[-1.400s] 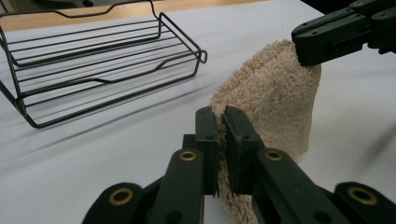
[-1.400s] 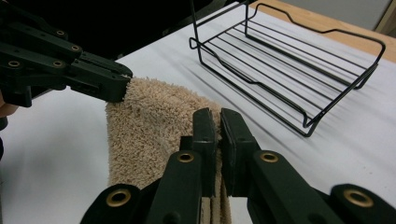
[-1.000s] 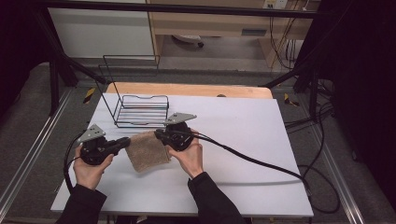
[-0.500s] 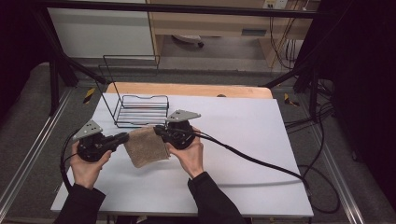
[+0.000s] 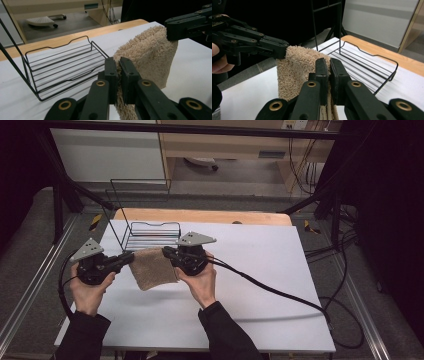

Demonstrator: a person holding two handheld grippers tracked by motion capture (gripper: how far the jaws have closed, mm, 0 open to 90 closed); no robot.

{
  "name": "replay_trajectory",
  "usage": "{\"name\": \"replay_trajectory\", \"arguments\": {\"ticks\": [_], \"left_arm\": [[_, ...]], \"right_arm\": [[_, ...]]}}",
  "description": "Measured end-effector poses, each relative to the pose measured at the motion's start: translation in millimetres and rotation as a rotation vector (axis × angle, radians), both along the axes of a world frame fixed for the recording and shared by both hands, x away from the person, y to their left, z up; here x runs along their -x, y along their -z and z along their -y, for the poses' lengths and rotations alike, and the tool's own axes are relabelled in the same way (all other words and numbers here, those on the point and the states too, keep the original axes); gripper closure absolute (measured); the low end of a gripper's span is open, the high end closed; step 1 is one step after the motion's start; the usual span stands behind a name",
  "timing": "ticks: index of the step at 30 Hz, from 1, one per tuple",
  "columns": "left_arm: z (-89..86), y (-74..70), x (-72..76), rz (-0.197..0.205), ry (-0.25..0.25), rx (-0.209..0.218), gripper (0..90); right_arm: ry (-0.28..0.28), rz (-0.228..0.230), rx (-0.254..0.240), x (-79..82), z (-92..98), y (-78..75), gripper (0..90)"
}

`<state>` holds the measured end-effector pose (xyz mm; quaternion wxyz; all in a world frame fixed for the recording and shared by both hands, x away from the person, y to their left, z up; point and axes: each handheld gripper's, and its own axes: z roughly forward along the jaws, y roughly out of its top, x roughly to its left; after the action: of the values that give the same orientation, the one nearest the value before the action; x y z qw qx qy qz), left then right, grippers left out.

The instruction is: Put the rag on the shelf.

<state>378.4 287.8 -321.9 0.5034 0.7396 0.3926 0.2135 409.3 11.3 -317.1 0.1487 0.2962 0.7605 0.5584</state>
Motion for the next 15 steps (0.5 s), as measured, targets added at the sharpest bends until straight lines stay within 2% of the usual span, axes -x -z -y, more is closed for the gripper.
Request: {"name": "replay_trajectory", "arguments": {"ticks": [15], "left_arm": [[-3.1,-24.2,-10.2,0.056,-0.019,0.004,84.1]], "right_arm": [[0.030,0.060,-0.044,-2.8,-5.0,-19.5,85.7]]}}
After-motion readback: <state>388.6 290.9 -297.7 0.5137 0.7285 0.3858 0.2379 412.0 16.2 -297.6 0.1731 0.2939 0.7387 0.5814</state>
